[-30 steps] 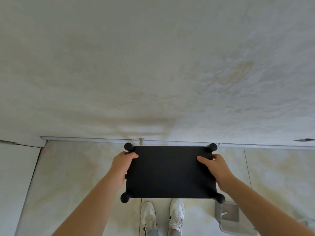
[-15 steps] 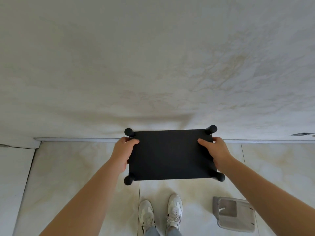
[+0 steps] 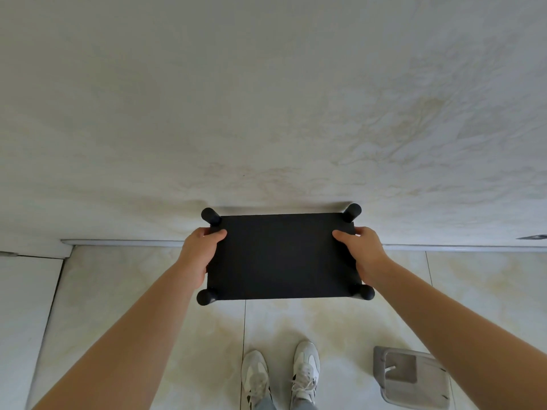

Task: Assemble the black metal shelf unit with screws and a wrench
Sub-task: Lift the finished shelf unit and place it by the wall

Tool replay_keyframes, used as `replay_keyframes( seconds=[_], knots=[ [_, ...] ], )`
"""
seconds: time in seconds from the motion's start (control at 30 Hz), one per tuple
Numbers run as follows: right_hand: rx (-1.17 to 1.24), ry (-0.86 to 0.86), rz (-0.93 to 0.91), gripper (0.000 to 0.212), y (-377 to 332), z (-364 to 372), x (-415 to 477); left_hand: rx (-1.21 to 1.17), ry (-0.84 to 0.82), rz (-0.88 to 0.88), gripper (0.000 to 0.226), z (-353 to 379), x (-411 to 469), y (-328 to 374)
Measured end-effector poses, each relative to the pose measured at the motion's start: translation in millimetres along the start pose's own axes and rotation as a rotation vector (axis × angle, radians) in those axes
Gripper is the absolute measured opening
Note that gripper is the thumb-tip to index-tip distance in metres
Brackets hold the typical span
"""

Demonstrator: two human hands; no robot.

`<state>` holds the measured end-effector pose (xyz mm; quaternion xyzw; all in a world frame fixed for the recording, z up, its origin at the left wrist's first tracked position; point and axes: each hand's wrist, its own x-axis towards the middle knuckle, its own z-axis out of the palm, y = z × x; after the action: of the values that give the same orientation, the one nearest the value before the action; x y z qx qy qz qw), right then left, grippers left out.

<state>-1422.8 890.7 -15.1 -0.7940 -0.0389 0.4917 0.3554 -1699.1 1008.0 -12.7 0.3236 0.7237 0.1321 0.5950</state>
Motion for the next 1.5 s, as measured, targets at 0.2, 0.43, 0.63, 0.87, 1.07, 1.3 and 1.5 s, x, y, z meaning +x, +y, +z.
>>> replay_keyframes(
  seconds=[0.2,0.43,0.63,0.87,1.07,1.3,1.5],
  knots=[
    [-0.026,-0.001,0.002,0.046,-1.0,-2.0,1.7,-0.001,0.013,0.006,0.024,0.9,-0.4,-5.4],
    [-0.023,-0.01,0.003,0.047,-1.8,-10.7,1.2,0.012,-0.008,0.035,0.026,8.1,-5.9,-4.5],
    [-0.018,-0.018,0.007,0.046,-3.7,-12.7,0.6,0.014,-0.097,0.022,0.034,2.5,-14.6,-12.8],
    [-0.141,-0.02,0.039,0.05,7.0,-35.1,-9.0,0.07,-0.107,-0.075,0.025,-12.7,-28.6,-40.4],
    [-0.235,-0.143,0.186,0.03,25.2,-39.2,-25.0,-0.031,-0.108,-0.197,0.016,-6.4,-36.0,-50.5],
    [-0.282,0.005,0.048,0.023,33.5,-24.8,-29.0,0.016,-0.05,-0.105,0.023,0.9,-31.5,-39.3],
    [-0.245,-0.037,0.076,0.018,34.0,-30.1,-28.5,-0.01,-0.052,-0.109,0.028,-0.5,-39.8,-49.5]
  ],
)
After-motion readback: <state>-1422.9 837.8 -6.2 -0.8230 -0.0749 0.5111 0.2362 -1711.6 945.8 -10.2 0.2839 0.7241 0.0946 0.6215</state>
